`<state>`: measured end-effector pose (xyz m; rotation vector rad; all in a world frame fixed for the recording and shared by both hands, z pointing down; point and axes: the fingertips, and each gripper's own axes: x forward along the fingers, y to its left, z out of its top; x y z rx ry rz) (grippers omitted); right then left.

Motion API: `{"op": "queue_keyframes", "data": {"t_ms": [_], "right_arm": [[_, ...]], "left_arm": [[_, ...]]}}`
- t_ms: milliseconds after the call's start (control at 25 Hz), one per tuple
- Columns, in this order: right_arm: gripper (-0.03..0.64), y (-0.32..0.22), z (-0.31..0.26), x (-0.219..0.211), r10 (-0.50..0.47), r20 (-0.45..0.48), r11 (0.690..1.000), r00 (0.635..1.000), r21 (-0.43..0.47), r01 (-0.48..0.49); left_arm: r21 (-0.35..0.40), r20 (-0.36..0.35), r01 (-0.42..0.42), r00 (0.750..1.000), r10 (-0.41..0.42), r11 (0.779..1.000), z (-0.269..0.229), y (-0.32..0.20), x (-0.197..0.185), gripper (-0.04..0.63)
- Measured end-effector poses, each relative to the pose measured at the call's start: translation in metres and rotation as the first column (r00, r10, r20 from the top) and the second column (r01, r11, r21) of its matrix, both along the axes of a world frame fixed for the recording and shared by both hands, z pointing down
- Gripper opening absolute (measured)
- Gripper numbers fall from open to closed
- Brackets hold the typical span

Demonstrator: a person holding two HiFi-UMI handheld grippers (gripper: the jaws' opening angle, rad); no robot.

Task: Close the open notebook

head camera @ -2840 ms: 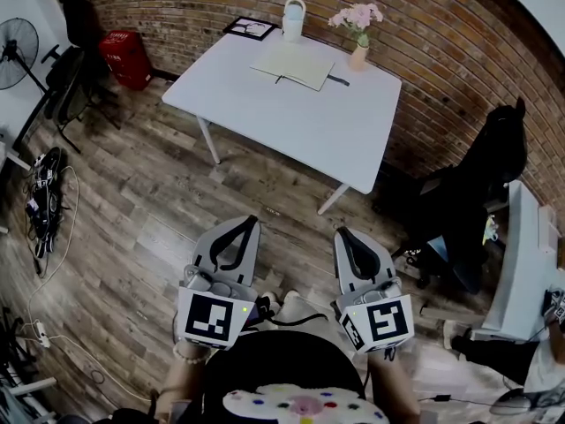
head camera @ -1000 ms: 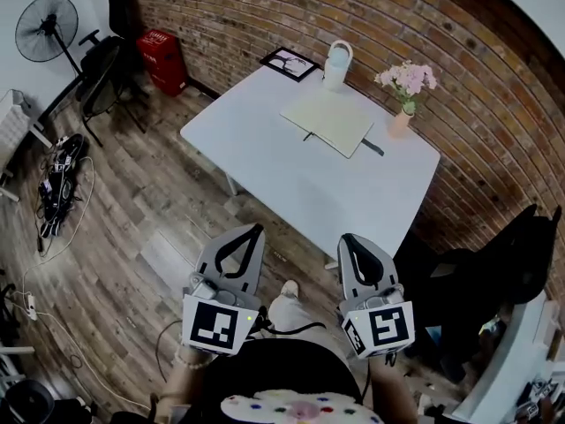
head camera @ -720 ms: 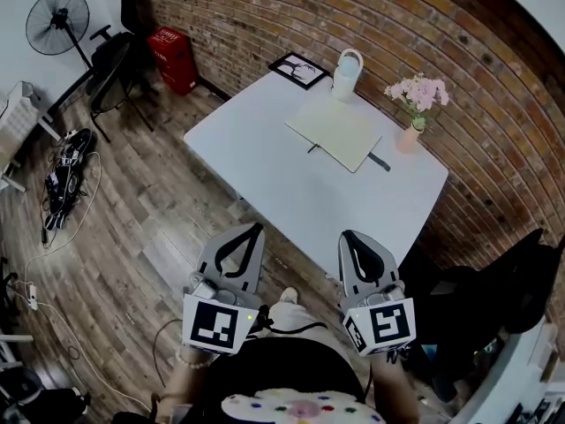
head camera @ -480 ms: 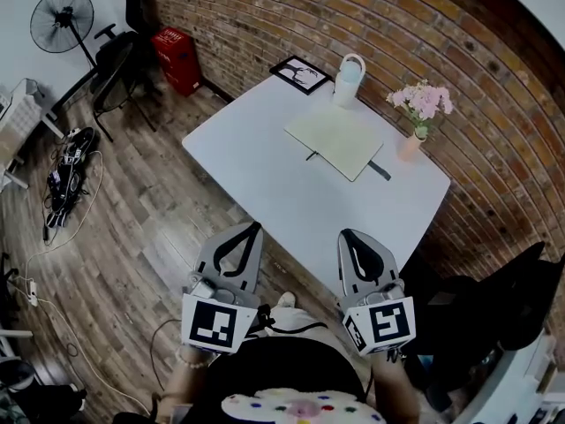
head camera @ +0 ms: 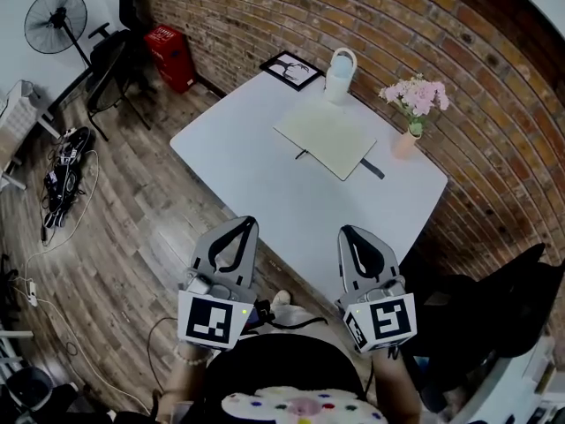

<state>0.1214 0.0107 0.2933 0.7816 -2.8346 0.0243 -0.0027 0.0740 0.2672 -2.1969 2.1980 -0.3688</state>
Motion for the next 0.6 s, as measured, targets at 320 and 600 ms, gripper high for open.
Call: {"op": "queue_keyframes", "data": {"t_ms": [320, 600], "right_arm": [[0.037, -0.004, 0.005, 0.012, 0.024, -0.004, 1.0, 1.0, -0.016, -0.024], [0.037, -0.014, 0.015, 0.017, 0.063, -0.019, 0.997, 0.998, -0.035, -0.064]], "left_arm": [[-0.025, 0.002, -0.02, 1.0, 0.02, 0.999, 0.005, -0.01, 0.007, 0.017], [-0.032, -0.002, -0.056, 0.998, 0.056, 0.998, 0.011, -0.027, 0.006, 0.017]]}}
